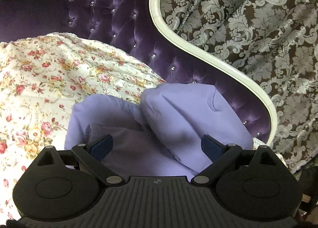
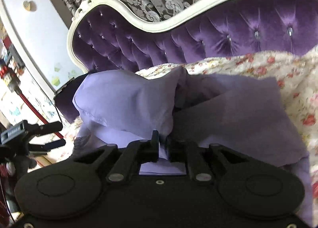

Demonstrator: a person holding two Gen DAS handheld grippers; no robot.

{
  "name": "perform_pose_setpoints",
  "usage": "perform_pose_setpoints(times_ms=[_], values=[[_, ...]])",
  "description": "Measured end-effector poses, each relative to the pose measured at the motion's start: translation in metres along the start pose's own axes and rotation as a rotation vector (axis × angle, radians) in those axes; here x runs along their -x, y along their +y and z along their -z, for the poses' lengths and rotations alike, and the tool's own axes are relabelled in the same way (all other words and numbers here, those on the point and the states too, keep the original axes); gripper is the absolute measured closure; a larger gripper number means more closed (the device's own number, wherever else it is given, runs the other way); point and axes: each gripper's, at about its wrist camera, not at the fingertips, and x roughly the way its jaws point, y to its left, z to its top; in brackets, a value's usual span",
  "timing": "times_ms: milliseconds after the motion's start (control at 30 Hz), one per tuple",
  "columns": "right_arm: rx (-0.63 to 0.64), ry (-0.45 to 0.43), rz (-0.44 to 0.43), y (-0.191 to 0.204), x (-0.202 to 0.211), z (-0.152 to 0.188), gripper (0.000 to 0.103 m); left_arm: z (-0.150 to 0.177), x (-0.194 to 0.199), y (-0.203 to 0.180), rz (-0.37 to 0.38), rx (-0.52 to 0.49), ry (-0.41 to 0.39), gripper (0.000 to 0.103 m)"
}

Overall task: Fold small clothes
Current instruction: 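Grasp the hood with the right gripper and fold it over the body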

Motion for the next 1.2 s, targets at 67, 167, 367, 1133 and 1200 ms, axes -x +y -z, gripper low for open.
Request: perform_pose_setpoints(times_ms=[67,167,367,1133,1200], values=[[0.053,-0.022,0.028,0.008,0.009,0.002,0.082,0.002,0.000,0.001,-0.002,-0.001,0.002,0.007],[0.175,-0.068,0.078,0.027,0.024,-0.002,0.048,0.008,-0.002,0.007,-0.006,0.009,0.024,0.007],[0.408,-0.098,0.119,0.067,0.024,-0.011,0.032,0.020,-0.007,0.016,-0.013,0.028,0.059,0.007],[0.485,-0.082,0.053,0.115,-0.087,-0.106,0.090,0.017,-0.016,-0.002,0.044,-0.062,0.091,0.007],[0.363,-0.118,0.087,0.094,-0.092,-0.132,0.081,0.016,-0.022,-0.009,0.049,-0.081,0.093,0.007]])
